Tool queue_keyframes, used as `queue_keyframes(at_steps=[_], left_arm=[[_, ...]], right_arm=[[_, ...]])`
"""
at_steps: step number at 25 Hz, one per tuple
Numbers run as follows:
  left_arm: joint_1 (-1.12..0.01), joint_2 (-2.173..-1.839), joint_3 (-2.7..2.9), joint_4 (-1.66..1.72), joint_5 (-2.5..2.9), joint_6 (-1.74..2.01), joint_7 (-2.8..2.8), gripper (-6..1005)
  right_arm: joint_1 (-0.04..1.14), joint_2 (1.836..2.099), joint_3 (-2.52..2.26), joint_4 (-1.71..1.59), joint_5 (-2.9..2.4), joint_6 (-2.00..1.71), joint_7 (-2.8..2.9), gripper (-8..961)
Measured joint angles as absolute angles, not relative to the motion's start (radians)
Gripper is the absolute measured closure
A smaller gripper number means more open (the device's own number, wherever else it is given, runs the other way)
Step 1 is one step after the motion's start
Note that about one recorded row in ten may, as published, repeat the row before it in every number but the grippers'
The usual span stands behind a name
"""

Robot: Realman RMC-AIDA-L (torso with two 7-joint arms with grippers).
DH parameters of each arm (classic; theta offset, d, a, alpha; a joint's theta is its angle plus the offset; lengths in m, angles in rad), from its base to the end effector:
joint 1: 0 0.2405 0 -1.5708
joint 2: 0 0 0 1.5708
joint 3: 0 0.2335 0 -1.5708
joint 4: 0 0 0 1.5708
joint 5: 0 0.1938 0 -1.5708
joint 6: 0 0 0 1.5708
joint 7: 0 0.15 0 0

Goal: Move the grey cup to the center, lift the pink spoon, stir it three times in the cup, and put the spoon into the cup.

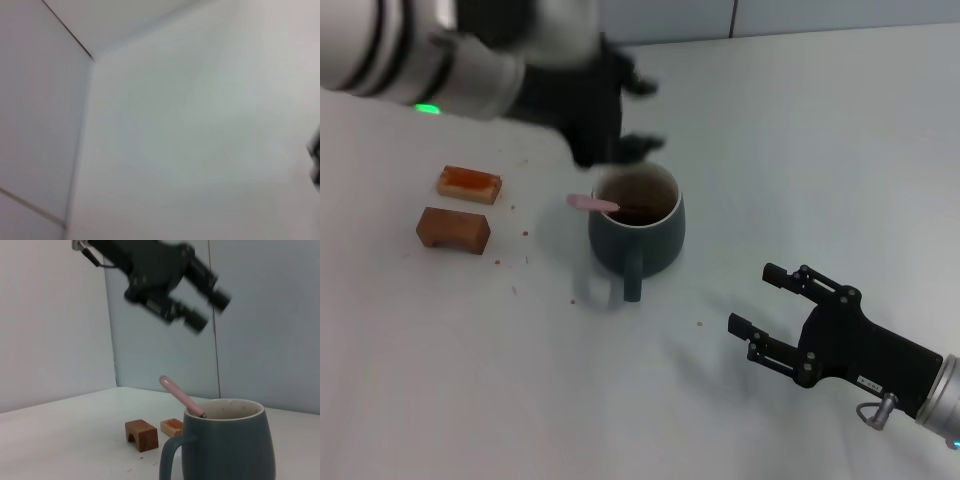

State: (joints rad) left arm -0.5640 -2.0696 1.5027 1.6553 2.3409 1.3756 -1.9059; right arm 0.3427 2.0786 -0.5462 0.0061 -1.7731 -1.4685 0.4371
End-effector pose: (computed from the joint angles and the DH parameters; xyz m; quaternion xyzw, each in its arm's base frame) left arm -0.0719 0.3264 0.0102 -0.9698 0.1387 0.0565 0.1922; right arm 0.2806 0.2155 -0.0643 -0.8908 0.1646 0.3169 0.2811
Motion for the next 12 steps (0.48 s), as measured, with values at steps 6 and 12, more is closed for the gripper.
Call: queue_keyframes(at_steps=[6, 12], left_arm=[[-0.400, -2.068, 1.361, 1.588, 1.936, 1.171, -1.654, 503], [-0.318, -2.063, 1.090, 1.169, 1.478, 1.261, -1.304, 207]], right_arm=[[0.344, 2.079, -0.542, -0.009, -1.773, -1.497, 0.436, 195], [0.350, 2.079, -0.542, -0.031, -1.773, -1.536, 0.436, 195]])
